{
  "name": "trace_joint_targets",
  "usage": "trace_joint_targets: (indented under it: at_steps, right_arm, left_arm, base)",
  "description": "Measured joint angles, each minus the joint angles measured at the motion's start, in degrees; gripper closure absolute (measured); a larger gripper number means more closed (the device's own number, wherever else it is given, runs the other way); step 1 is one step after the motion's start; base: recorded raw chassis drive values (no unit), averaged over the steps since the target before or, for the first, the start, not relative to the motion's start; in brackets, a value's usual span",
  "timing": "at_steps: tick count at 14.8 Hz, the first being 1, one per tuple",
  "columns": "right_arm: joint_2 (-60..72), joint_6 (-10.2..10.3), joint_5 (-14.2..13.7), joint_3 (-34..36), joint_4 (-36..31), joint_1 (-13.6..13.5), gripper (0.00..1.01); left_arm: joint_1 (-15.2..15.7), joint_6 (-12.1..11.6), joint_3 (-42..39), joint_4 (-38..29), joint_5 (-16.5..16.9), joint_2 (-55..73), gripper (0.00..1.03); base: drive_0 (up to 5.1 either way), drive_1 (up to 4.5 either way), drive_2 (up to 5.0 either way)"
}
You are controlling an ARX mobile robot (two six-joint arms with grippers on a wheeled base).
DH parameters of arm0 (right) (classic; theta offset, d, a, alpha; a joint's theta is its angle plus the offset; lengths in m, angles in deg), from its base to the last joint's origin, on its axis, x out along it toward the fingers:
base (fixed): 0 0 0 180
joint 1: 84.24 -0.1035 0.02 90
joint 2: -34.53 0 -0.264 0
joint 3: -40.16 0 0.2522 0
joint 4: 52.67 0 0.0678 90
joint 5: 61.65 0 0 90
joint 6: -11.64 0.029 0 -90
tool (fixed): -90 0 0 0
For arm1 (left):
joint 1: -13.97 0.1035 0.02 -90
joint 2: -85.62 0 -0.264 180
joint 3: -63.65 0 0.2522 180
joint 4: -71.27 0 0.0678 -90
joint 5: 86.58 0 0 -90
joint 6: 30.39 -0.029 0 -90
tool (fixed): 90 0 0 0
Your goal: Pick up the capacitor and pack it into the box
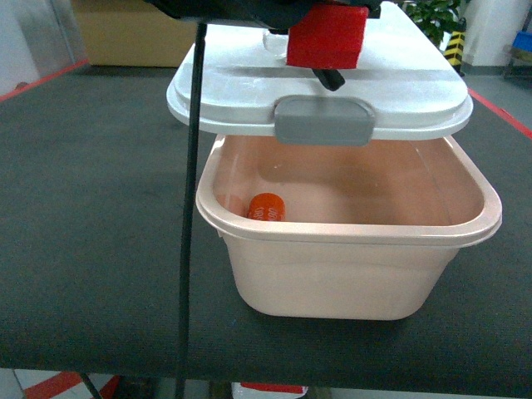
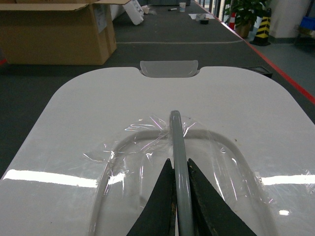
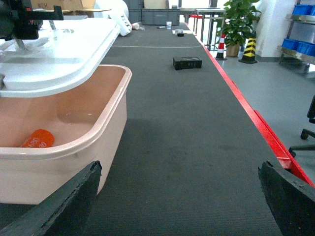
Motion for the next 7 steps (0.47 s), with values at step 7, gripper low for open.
trace_joint_targets:
  at_steps: [7]
  right_arm:
    - [0.0, 0.0, 0.0, 0.0, 0.0, 0.0, 0.03]
  left_arm:
    - [-4.1, 3.4, -3.4, 3.7, 0.7, -0.1, 1.01]
  base:
    - [0.0, 0.00, 0.0]
